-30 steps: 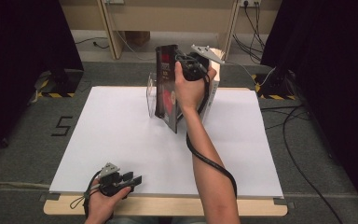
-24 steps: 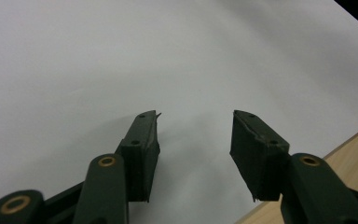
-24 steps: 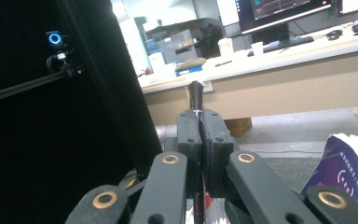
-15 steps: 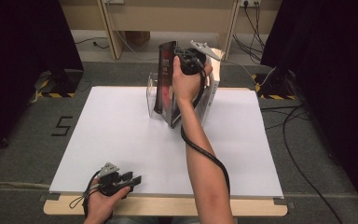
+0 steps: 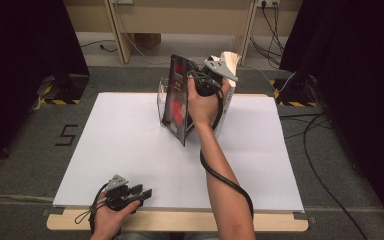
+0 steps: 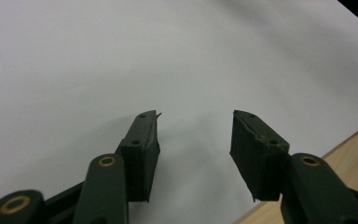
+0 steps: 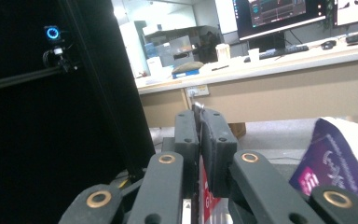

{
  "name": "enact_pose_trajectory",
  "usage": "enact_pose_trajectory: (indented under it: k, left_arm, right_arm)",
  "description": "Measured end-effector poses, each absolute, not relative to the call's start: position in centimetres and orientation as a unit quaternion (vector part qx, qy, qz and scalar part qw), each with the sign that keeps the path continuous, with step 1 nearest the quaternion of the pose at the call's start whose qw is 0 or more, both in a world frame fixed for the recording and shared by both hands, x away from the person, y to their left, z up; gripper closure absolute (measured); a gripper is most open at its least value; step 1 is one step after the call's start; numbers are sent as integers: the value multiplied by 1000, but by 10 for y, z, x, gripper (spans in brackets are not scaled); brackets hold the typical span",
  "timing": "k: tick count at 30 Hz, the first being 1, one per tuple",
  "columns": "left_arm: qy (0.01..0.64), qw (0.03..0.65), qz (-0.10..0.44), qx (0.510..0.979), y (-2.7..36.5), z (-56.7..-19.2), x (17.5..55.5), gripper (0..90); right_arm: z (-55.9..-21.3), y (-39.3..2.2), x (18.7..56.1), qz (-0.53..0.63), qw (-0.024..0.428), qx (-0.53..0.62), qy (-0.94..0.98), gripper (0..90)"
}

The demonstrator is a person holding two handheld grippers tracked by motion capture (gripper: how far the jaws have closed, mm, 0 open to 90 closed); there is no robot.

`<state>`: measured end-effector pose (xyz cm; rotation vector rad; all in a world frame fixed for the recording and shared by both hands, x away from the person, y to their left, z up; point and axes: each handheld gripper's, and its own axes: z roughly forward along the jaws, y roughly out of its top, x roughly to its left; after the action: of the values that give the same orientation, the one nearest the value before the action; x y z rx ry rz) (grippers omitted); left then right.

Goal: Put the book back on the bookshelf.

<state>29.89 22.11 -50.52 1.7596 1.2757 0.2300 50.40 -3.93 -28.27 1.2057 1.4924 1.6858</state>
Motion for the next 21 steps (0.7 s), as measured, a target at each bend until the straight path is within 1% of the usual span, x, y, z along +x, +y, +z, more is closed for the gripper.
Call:
enact_pose_trajectory:
  k: [10,14,17,21]
  left_arm:
    - [518,460,95,715,220,-505,299,508]
    - [518,460,95,715,220,-505,299,507]
    - [518,460,95,715,220,-505,299,507]
    - [518,460,94,715,220,-505,299,507]
  right_arm:
    - [-308,-60,485,627,242,467,574,841]
    - [-319,-67,486,634,199,481,572,810]
    - [-324,-69,489,630,176,496,572,778]
    - [-328,-73,490,614,179,514,571,753]
